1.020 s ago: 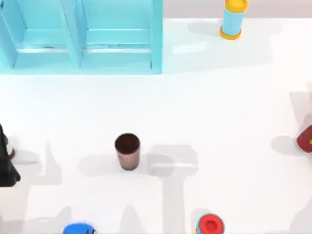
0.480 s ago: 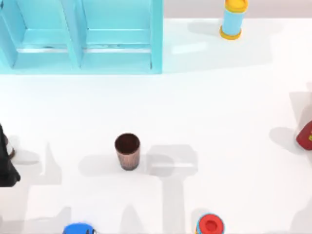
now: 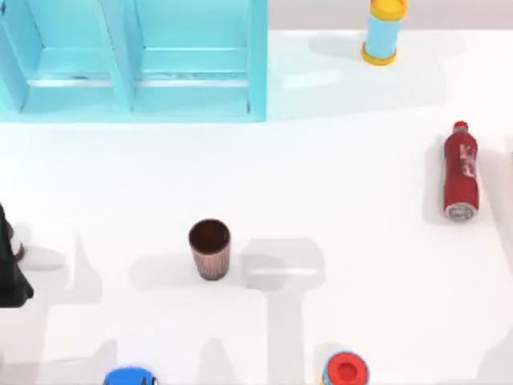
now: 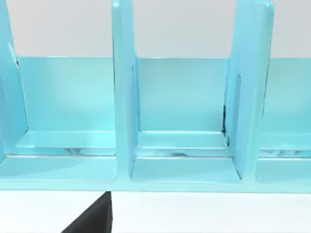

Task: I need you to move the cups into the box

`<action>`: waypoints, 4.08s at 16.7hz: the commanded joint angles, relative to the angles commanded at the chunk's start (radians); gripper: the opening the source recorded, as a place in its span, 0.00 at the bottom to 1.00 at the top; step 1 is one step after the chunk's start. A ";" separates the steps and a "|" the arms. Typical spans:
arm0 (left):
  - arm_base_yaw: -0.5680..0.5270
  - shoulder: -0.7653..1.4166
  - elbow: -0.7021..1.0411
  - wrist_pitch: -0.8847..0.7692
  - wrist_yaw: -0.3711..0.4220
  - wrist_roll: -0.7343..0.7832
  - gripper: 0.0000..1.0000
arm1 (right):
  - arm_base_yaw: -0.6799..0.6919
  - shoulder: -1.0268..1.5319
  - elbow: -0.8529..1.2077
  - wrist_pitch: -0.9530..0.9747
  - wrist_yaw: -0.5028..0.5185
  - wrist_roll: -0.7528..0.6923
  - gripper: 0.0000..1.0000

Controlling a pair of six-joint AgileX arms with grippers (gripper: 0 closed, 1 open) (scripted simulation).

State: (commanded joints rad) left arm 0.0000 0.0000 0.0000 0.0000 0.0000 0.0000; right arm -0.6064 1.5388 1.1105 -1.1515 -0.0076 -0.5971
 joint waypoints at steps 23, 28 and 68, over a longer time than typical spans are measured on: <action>0.000 0.000 0.000 0.000 0.000 0.000 1.00 | -0.006 0.003 0.402 -0.398 0.000 -0.006 1.00; 0.000 0.000 0.000 0.000 0.000 0.000 1.00 | 0.028 0.032 0.432 -0.400 0.006 0.027 1.00; 0.000 0.000 0.000 0.000 0.000 0.000 1.00 | 1.557 1.568 2.377 -0.685 0.187 1.564 1.00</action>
State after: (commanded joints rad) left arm 0.0000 0.0000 0.0000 0.0000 0.0000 0.0000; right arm 0.9506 3.1073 3.4876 -1.8360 0.1791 0.9669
